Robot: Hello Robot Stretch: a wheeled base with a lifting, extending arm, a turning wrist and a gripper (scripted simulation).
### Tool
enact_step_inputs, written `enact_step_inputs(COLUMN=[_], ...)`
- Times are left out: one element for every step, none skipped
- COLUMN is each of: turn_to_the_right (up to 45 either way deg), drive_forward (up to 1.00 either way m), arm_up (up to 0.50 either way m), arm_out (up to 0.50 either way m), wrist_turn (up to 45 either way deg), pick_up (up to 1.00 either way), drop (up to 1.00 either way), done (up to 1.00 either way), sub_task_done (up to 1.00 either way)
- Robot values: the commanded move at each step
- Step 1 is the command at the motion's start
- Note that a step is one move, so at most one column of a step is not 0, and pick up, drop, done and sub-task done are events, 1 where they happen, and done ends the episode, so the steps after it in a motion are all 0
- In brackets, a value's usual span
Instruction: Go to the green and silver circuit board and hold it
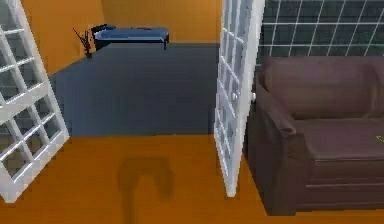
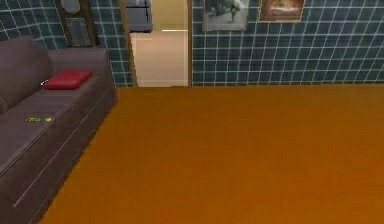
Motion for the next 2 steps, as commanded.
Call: enact_step_inputs(turn_to_the_right=[-27.0,0.0], drive_forward=[0.00,1.00], arm_up=[0.00,0.00], arm_out=[0.00,0.00], wrist_turn=[0.0,0.0], pick_up=[0.00,0.00], drop=[0.00,0.00], done=[0.00,0.00], sub_task_done=[0.00,0.00])
